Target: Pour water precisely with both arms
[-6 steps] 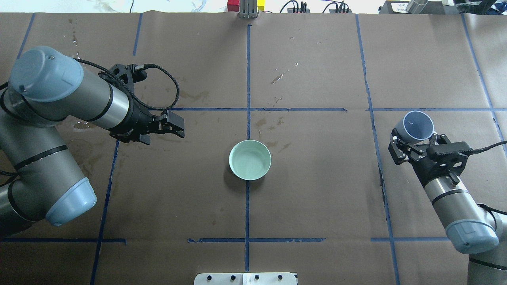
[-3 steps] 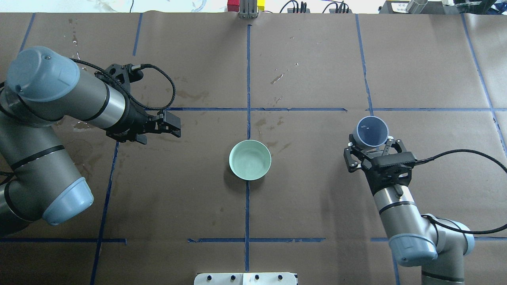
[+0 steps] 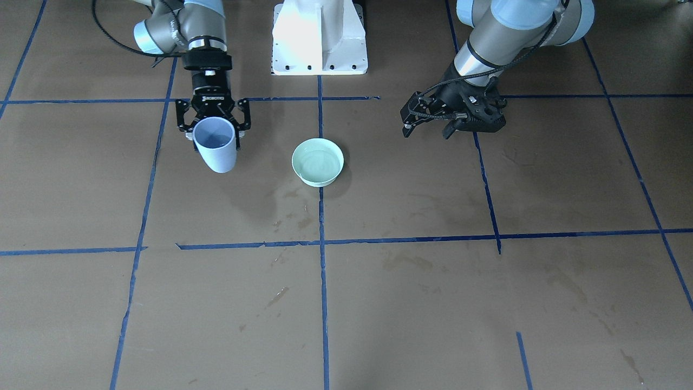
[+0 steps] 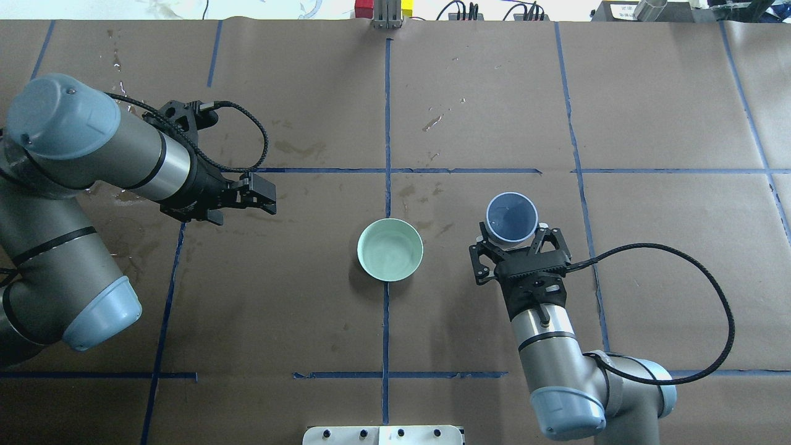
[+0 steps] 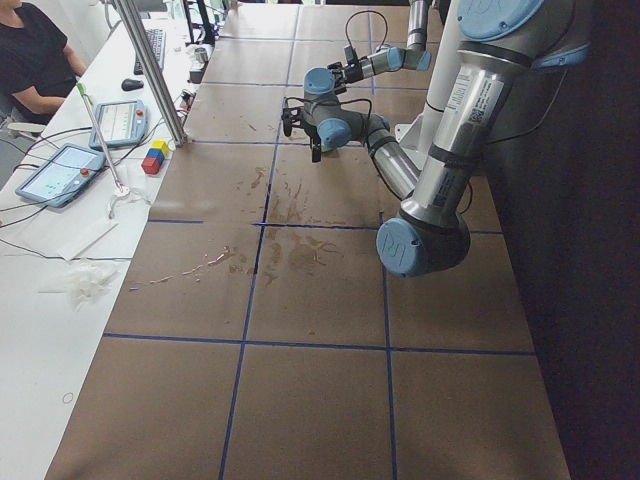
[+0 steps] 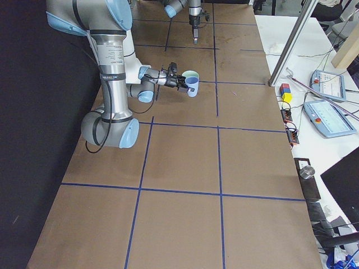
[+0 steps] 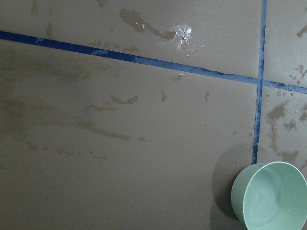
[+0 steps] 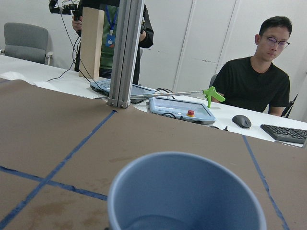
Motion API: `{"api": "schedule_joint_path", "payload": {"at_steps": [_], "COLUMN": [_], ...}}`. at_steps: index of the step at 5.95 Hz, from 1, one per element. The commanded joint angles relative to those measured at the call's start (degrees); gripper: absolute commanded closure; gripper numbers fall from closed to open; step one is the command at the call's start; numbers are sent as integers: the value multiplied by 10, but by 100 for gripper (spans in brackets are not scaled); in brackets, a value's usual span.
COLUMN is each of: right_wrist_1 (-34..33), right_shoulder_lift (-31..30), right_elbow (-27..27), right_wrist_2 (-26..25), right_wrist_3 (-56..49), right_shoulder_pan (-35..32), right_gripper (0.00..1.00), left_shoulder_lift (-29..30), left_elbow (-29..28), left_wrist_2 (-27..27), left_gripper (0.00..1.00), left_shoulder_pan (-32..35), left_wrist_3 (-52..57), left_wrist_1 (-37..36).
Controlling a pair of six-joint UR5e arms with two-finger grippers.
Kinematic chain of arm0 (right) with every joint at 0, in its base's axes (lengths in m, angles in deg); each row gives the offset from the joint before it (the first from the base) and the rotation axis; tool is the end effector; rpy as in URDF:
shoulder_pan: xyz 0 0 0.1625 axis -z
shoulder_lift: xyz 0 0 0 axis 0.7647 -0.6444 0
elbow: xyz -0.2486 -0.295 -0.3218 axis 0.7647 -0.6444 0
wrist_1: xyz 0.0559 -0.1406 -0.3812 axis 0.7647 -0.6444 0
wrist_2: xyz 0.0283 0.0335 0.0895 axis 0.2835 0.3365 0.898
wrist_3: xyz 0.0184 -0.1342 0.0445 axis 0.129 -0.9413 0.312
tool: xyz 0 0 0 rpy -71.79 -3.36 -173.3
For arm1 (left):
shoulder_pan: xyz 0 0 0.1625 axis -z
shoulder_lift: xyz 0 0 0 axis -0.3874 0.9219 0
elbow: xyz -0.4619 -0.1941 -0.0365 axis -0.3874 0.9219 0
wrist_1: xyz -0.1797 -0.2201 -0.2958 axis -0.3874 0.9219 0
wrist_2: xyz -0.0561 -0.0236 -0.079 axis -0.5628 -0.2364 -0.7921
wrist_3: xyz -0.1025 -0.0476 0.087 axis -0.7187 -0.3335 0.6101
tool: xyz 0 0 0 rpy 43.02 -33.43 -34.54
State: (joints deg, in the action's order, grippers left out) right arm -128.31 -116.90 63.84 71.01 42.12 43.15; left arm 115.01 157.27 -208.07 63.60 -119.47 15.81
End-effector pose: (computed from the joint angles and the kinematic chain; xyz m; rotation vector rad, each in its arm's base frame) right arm -0.5267 -0.3257 0.4204 1.2480 -0.5702 0.2346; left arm 0.4306 -0.4544 0.3568 0.0311 1.0603 -0.1414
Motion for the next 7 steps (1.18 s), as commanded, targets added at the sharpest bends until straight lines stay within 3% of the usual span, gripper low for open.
{"api": "schedule_joint_path", "payload": {"at_steps": [1, 2, 3, 4, 7], "right_wrist_1": [-83, -161, -194, -267, -331], "right_shoulder_lift": [40, 81, 86, 104, 125], "right_elbow": [1, -2, -3, -2, -8], "right_wrist_2": [0, 0, 1, 2, 1], "right_wrist_3": [-1, -1, -1, -1, -114], "right_shoulder_pan": [7, 10, 11, 13, 19], "right_gripper": [100, 100, 100, 100, 100], "left_shoulder_lift": [-3, -5, -11, -19, -21], "left_elbow": [1, -1, -2, 1, 1], "left_wrist_2": [1, 1, 2, 2, 2], "left_gripper": [1, 1, 1, 1, 1], "left_shoulder_pan": [1, 1, 1, 2, 4], "left_wrist_3": [0, 0, 5, 20, 21], "left_wrist_1": [1, 1, 2, 1, 2]}}
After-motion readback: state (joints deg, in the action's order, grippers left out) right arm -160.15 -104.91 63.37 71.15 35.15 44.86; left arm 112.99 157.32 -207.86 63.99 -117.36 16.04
